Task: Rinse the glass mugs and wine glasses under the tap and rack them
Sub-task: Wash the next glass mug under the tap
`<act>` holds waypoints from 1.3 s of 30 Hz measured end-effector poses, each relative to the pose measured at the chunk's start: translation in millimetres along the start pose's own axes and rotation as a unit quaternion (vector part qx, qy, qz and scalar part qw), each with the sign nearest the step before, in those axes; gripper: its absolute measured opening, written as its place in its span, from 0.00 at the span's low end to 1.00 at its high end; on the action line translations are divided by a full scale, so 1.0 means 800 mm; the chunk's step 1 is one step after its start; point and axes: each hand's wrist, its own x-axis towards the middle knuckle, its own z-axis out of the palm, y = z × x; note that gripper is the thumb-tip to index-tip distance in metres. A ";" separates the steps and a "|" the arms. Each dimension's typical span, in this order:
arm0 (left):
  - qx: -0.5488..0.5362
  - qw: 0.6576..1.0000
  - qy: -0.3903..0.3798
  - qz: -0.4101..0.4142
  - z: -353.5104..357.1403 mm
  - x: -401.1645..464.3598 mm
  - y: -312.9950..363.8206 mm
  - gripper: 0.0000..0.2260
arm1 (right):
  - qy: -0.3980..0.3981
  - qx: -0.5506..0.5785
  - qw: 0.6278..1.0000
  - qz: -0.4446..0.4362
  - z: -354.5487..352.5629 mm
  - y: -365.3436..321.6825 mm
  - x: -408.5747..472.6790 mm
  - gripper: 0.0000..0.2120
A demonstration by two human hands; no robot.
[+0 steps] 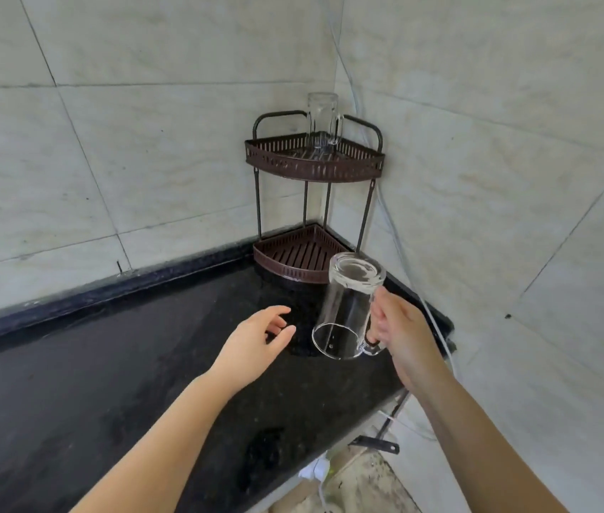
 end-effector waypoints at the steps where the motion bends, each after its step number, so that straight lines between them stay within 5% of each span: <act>1: -0.001 1.000 0.012 0.005 -0.007 0.029 0.006 0.17 | -0.005 0.012 1.000 -0.015 -0.001 -0.014 0.030 0.22; 12: 0.084 0.973 0.199 0.079 -0.065 0.339 0.072 0.21 | -0.086 0.022 0.983 -0.160 0.005 -0.200 0.350 0.20; 19: 0.227 0.941 0.223 0.115 -0.038 0.393 0.035 0.25 | -0.121 -0.023 0.978 -0.169 0.093 -0.192 0.498 0.21; 30: 0.265 0.922 0.255 0.122 -0.023 0.400 0.025 0.27 | -0.172 -0.031 0.977 -0.122 0.137 -0.143 0.547 0.20; 39: 0.254 0.936 0.224 0.097 -0.030 0.393 0.037 0.28 | -0.193 -0.141 0.960 -0.147 0.131 -0.142 0.543 0.21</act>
